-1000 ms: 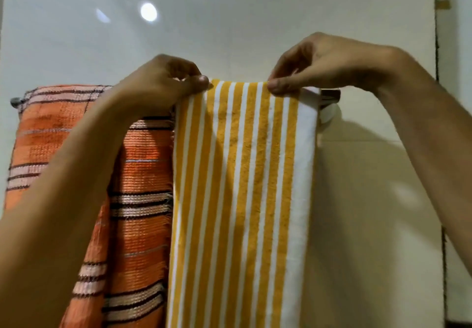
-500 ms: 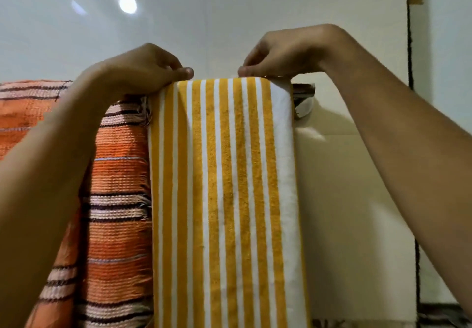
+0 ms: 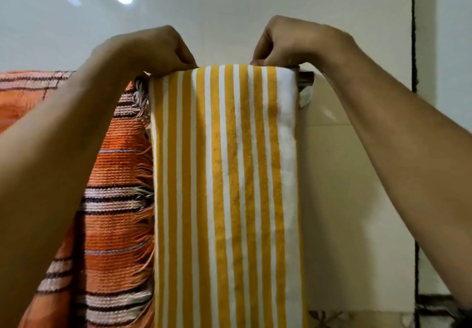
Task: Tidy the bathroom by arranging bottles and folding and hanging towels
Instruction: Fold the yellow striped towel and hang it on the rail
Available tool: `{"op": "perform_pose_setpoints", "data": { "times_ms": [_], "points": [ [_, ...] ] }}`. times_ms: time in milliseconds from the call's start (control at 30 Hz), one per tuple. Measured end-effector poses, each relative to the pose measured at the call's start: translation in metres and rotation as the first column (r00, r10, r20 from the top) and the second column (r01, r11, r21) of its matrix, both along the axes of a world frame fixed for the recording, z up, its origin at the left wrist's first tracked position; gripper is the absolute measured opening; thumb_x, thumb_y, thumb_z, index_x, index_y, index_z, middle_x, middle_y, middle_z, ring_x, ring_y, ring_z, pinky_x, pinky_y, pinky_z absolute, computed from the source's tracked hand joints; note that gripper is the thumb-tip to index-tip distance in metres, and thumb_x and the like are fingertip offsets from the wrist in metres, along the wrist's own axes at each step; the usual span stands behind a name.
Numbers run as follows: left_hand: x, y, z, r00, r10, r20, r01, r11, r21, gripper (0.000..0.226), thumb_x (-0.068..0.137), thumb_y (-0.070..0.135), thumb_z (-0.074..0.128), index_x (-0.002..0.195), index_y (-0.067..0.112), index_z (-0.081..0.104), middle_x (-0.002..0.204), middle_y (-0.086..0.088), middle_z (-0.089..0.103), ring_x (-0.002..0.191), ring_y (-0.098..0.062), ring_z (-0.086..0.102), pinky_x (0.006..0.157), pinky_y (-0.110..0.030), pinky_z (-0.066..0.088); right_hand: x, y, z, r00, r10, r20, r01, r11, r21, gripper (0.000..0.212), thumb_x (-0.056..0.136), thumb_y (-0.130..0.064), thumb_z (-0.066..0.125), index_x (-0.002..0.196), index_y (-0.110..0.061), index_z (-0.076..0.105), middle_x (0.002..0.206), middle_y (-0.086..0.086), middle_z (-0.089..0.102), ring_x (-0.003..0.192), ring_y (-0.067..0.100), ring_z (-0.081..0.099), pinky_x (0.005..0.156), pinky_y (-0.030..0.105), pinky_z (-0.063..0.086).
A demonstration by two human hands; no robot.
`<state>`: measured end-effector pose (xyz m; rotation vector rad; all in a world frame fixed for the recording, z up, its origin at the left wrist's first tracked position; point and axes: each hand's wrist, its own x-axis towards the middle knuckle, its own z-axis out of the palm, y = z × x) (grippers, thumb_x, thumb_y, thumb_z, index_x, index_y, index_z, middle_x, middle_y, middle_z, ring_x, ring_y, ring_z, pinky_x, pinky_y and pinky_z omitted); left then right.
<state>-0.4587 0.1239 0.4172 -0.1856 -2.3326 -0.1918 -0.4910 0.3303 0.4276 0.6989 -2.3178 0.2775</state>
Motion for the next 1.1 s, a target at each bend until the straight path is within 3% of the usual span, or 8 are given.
{"op": "perform_pose_setpoints", "data": {
  "times_ms": [133, 233, 367, 500, 633, 767, 967, 1100],
  "points": [
    [0.0, 0.002, -0.001, 1.0, -0.011, 0.015, 0.011, 1.0, 0.02, 0.013, 0.085, 0.014, 0.064, 0.092, 0.024, 0.068, 0.103, -0.005, 0.067, 0.086, -0.02, 0.058, 0.065, -0.03, 0.044, 0.009, 0.009, 0.004, 0.995, 0.043, 0.096, -0.05, 0.996, 0.07, 0.022, 0.08, -0.011, 0.069, 0.076, -0.032, 0.065, 0.088, -0.006, 0.069, 0.085, 0.014, 0.066, 0.068, 0.023, 0.053],
    [0.014, -0.002, -0.006, 0.997, -0.078, -0.013, 0.079, 0.995, 0.066, 0.026, 0.084, 0.049, 0.055, 0.089, 0.026, 0.067, 0.093, 0.004, 0.064, 0.084, -0.015, 0.056, 0.074, -0.03, 0.042, 0.015, 0.02, -0.004, 0.977, 0.195, 0.083, -0.197, 0.98, 0.016, 0.004, 0.088, -0.032, 0.063, 0.088, -0.03, 0.066, 0.089, -0.013, 0.069, 0.081, 0.003, 0.065, 0.06, 0.012, 0.047],
    [0.032, -0.015, -0.018, 0.984, -0.171, 0.05, 0.166, 0.983, 0.084, 0.029, 0.064, 0.06, 0.052, 0.082, 0.04, 0.064, 0.082, 0.02, 0.06, 0.077, 0.001, 0.053, 0.066, -0.026, 0.039, 0.026, 0.036, -0.012, 0.939, 0.287, 0.191, -0.298, 0.954, 0.033, 0.034, 0.068, -0.06, 0.06, 0.084, -0.032, 0.07, 0.076, -0.022, 0.071, 0.074, -0.005, 0.066, 0.061, 0.011, 0.054],
    [0.016, -0.016, -0.022, 0.969, -0.151, -0.196, 0.175, 0.978, 0.113, 0.016, 0.085, 0.032, 0.061, 0.099, 0.028, 0.068, 0.082, 0.015, 0.06, 0.074, -0.002, 0.053, 0.063, -0.02, 0.038, 0.02, 0.03, -0.012, 0.942, 0.334, 0.04, -0.333, 0.943, -0.016, 0.017, 0.076, -0.044, 0.069, 0.081, -0.029, 0.069, 0.08, -0.014, 0.069, 0.073, 0.001, 0.066, 0.062, 0.015, 0.052],
    [0.004, -0.001, -0.017, 0.964, -0.049, -0.262, 0.066, 0.996, 0.057, 0.021, 0.088, 0.018, 0.06, 0.105, 0.012, 0.07, 0.102, -0.005, 0.066, 0.088, -0.014, 0.054, 0.075, -0.028, 0.041, 0.005, 0.018, -0.008, 0.972, 0.234, -0.022, -0.235, 0.971, -0.044, 0.012, 0.085, -0.029, 0.068, 0.095, -0.022, 0.069, 0.085, -0.007, 0.066, 0.077, 0.006, 0.062, 0.056, 0.015, 0.045],
    [0.007, 0.003, -0.018, 0.926, -0.013, -0.378, -0.004, 0.999, -0.045, 0.017, 0.085, 0.011, 0.064, 0.1, 0.004, 0.07, 0.104, -0.016, 0.068, 0.087, -0.018, 0.058, 0.076, -0.028, 0.043, 0.006, 0.01, -0.007, 0.984, 0.165, -0.062, -0.164, 0.986, 0.016, 0.027, 0.083, -0.007, 0.067, 0.108, -0.018, 0.068, 0.107, 0.0, 0.067, 0.094, 0.013, 0.063, 0.071, 0.021, 0.05],
    [0.02, 0.006, -0.032, 0.961, 0.095, -0.26, -0.096, 0.995, 0.009, 0.073, 0.086, 0.067, 0.026, 0.102, 0.007, 0.066, 0.093, -0.015, 0.064, 0.07, -0.02, 0.053, 0.062, -0.027, 0.039, 0.035, -0.001, -0.021, 0.966, 0.254, 0.043, -0.256, 0.966, 0.041, 0.043, 0.101, -0.043, 0.031, 0.111, -0.02, 0.066, 0.109, -0.004, 0.063, 0.105, 0.015, 0.059, 0.093, 0.031, 0.045],
    [0.009, 0.015, -0.054, 0.965, 0.109, -0.239, -0.13, 0.989, -0.071, 0.082, 0.087, 0.068, 0.008, 0.1, 0.008, 0.062, 0.089, -0.01, 0.059, 0.082, -0.025, 0.053, 0.074, -0.035, 0.038, 0.037, -0.009, -0.031, 0.988, 0.122, 0.09, -0.127, 0.99, 0.057, 0.051, 0.098, -0.056, 0.02, 0.098, -0.023, 0.058, 0.113, 0.002, 0.055, 0.103, 0.021, 0.053, 0.094, 0.037, 0.041]
  ]
}}
